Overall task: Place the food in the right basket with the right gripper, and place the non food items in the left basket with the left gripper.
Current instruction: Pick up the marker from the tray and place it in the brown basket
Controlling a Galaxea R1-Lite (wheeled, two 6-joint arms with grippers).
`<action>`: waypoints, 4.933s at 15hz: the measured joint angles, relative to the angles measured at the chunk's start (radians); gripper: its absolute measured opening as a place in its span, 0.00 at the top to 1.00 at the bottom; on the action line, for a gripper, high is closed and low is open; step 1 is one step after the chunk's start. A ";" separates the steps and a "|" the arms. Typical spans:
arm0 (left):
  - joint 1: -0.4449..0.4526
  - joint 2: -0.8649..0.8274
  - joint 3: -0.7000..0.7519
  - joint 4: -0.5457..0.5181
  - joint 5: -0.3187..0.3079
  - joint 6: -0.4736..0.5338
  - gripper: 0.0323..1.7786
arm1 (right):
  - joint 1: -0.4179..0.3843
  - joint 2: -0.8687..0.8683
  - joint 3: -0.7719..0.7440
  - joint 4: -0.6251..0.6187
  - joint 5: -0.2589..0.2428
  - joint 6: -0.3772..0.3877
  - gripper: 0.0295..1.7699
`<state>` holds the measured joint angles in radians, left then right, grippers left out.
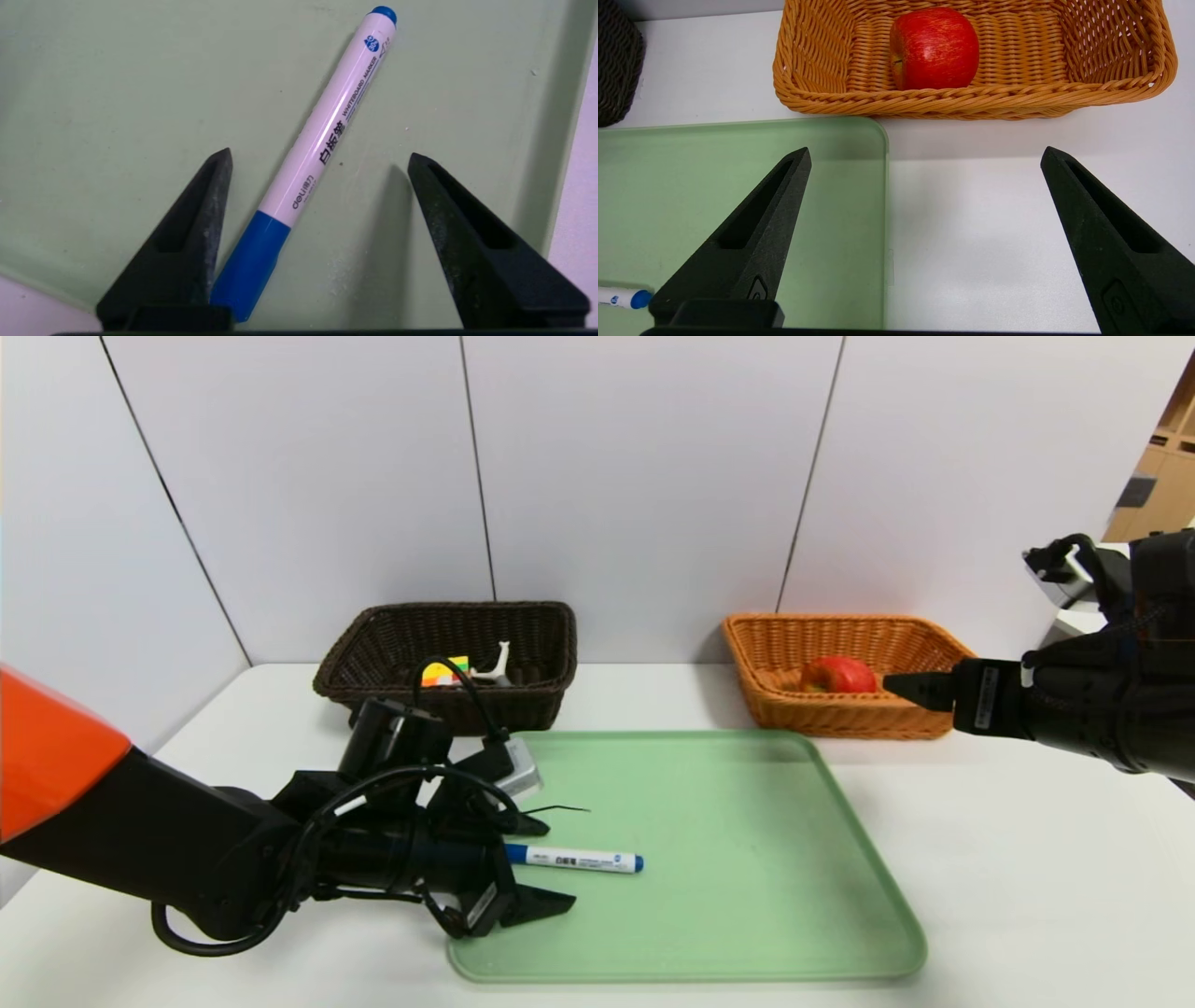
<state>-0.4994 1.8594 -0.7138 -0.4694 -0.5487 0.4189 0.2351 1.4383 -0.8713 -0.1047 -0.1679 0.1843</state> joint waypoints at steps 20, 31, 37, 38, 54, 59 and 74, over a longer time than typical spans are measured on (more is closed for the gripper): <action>-0.036 -0.058 -0.004 0.002 0.103 -0.038 0.99 | -0.004 -0.039 0.010 0.000 0.013 0.002 0.04; -0.052 -0.015 -0.142 0.000 0.136 -0.054 0.33 | -0.013 -0.033 0.023 0.000 0.014 0.002 0.04; -0.028 0.154 -0.329 0.010 0.131 -0.059 0.17 | -0.033 -0.034 0.022 0.000 0.014 0.002 0.04; -0.021 0.179 -0.358 0.025 0.131 -0.059 0.16 | -0.038 -0.035 0.023 0.000 0.015 0.002 0.04; 0.013 0.219 -0.476 0.120 0.123 -0.108 0.06 | -0.056 -0.065 0.074 0.000 0.037 0.014 0.04; 0.014 0.226 -0.475 0.116 0.123 -0.114 0.05 | -0.058 -0.081 0.089 0.000 0.050 0.014 0.04; 0.027 0.231 -0.445 0.125 0.107 -0.120 0.05 | -0.056 -0.089 0.098 0.000 0.051 0.013 0.04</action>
<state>-0.4728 2.0909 -1.1589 -0.3445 -0.4419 0.2991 0.1789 1.3494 -0.7734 -0.1049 -0.1172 0.1972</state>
